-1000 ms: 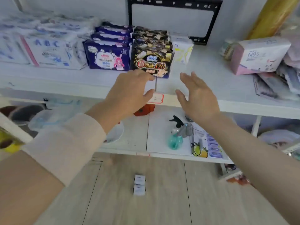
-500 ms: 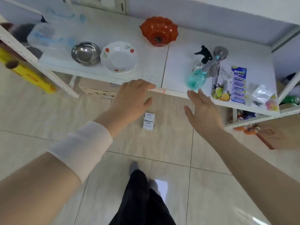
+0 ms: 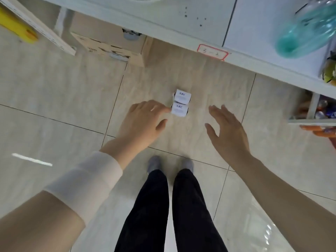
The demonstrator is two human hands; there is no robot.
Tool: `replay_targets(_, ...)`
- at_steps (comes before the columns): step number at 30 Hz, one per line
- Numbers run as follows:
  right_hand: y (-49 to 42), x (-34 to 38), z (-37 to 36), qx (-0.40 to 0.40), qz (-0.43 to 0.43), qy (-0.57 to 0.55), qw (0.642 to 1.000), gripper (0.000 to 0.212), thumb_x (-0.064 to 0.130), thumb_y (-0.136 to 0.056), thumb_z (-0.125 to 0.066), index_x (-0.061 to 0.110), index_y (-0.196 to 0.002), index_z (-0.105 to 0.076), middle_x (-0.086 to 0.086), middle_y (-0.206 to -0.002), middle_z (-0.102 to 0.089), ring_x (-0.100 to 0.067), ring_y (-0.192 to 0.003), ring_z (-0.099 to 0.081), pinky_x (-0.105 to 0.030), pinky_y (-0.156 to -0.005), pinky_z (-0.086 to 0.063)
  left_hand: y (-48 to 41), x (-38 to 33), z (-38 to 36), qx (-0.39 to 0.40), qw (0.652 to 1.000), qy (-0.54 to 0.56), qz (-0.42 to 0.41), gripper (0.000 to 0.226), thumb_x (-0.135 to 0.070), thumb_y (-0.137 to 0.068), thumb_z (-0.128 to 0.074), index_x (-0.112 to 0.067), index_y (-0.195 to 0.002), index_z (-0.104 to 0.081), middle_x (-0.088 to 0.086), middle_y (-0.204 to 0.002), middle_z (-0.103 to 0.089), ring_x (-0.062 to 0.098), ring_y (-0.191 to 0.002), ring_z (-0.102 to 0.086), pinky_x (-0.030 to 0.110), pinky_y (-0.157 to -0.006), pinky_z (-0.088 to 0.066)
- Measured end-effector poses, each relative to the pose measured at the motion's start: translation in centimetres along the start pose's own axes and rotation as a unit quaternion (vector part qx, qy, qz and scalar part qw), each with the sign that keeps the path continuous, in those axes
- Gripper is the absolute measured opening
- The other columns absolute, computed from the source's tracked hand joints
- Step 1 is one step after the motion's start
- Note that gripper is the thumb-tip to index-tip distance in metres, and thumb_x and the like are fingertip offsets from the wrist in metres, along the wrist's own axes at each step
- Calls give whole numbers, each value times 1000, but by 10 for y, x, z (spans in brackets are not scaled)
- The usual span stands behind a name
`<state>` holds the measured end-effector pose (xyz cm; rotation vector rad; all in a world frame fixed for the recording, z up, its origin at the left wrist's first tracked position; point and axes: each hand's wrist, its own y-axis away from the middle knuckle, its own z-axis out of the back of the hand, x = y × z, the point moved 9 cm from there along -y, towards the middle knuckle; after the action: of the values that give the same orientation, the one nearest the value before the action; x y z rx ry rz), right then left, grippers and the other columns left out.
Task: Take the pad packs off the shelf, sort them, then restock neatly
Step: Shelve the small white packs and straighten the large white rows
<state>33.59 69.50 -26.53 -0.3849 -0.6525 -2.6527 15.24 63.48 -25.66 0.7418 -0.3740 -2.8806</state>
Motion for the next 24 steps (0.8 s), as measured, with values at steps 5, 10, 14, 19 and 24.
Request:
replay_targets(5, -59, -47, -91, 28, 20, 6, 999, 47, 28, -96, -47, 21, -141, -38, 5, -149, -35, -13, -143, -19, -30, -112, -17, -36, 44, -94, 23, 1000, -13, -12, 32, -25, -89, -57, -23, -121, -59, 1, -119, -60, 27, -109, -56, 36, -98, -33)
replay_targets(10, -137, -108, -182, 17, 47, -9, 999, 45, 29, -94, -51, 25, -138, -43, 7, -147, -38, -11, -141, -22, -30, -109, -25, -94, 82, -212, 9, 998, -30, -51, 40, -39, -81, -44, -21, -109, -66, 4, -107, -66, 28, -93, -65, 37, -87, -46)
replay_targets(14, -202, -152, -258, 8, 92, -38, 995, 42, 29, -92, -54, 26, -133, -49, 9, -147, -36, -8, -140, -22, -22, -104, -26, -147, 124, -301, -5, 997, -10, -78, 51, -46, -79, -42, -18, -118, -61, 11, -117, -60, 31, -100, -62, 40, -87, -45)
replay_targets(19, -277, -176, -312, -28, 183, -67, 980, 42, 34, -88, -56, 21, -129, -55, -4, -147, -36, -19, -138, -29, -22, -105, -25, -193, 163, -373, -19, 990, 6, -143, 59, -57, -74, -46, -28, -126, -40, 12, -130, -51, 31, -116, -52, 41, -93, -39)
replay_targets(24, -306, -178, -330, -66, 276, -101, 954, 45, 39, -86, -49, 21, -128, -51, -4, -141, -33, -9, -130, -32, -9, -105, -26, -211, 177, -394, -70, 970, 76, -221, 68, -58, -68, -62, -28, -126, -44, 5, -133, -39, 21, -120, -43, 39, -97, -42)
